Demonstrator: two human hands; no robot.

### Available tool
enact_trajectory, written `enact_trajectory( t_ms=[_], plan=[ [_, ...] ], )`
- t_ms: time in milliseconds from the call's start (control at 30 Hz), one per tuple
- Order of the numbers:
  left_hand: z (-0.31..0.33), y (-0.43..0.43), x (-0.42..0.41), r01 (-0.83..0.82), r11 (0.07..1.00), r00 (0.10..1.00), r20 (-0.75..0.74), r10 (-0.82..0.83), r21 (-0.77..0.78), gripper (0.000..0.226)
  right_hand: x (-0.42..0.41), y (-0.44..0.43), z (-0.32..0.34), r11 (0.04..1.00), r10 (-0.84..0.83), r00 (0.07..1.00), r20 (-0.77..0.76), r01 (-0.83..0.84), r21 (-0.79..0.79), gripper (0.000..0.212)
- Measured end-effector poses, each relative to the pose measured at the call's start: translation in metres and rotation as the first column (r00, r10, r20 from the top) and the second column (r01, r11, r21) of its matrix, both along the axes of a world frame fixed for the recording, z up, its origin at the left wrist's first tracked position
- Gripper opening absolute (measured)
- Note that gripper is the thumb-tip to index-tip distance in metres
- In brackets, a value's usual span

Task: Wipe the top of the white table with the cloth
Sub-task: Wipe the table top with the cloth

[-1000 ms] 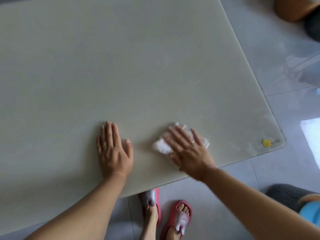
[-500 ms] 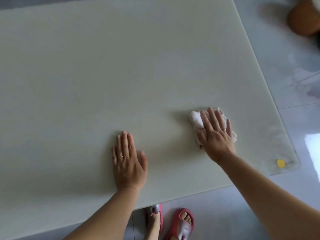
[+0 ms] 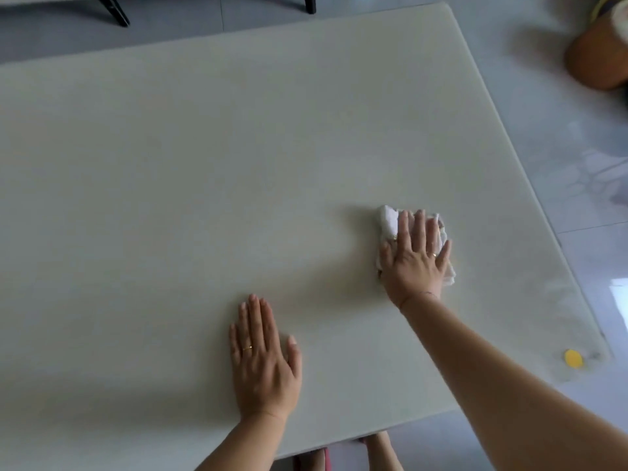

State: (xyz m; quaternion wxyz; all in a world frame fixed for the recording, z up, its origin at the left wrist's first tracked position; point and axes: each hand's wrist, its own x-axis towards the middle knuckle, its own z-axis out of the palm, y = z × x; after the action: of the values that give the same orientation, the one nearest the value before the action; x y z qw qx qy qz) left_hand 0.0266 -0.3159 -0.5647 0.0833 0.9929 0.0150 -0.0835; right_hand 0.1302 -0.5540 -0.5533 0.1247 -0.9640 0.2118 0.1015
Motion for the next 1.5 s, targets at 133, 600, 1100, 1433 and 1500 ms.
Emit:
enact_trajectory(
  t_ms=[133, 600, 1100, 1433, 1500],
  plan=[
    [0.003, -0.001, 0.000, 0.002, 1.000, 1.000, -0.006, -0.002, 0.014, 0.067, -0.031, 0.058, -0.001, 0.877, 0.479, 0.876, 0.052, -0.480, -0.007, 0.058],
    [0.023, -0.038, 0.093, -0.005, 0.992, 0.987, 0.159, 0.026, -0.128, 0.059, -0.004, 0.026, -0.001, 0.620, 0.784, 0.613, 0.098, -0.782, -0.063, 0.056],
    [-0.002, -0.066, 0.167, 0.052, 0.998, 0.993, 0.109, -0.048, -0.028, 0.063, 0.104, -0.049, 0.000, 0.631, 0.775, 0.629, 0.060, -0.770, -0.092, 0.053],
    [0.003, -0.068, 0.169, 0.037, 0.999, 0.997, 0.062, -0.038, 0.010, 0.063, 0.127, 0.021, -0.004, 0.723, 0.689, 0.720, 0.083, -0.691, -0.017, 0.056],
    [0.003, -0.067, 0.169, 0.045, 0.999, 0.996, 0.083, -0.045, 0.000, 0.062, 0.153, -0.010, -0.003, 0.611, 0.791, 0.605, 0.087, -0.789, -0.070, 0.054]
  ],
)
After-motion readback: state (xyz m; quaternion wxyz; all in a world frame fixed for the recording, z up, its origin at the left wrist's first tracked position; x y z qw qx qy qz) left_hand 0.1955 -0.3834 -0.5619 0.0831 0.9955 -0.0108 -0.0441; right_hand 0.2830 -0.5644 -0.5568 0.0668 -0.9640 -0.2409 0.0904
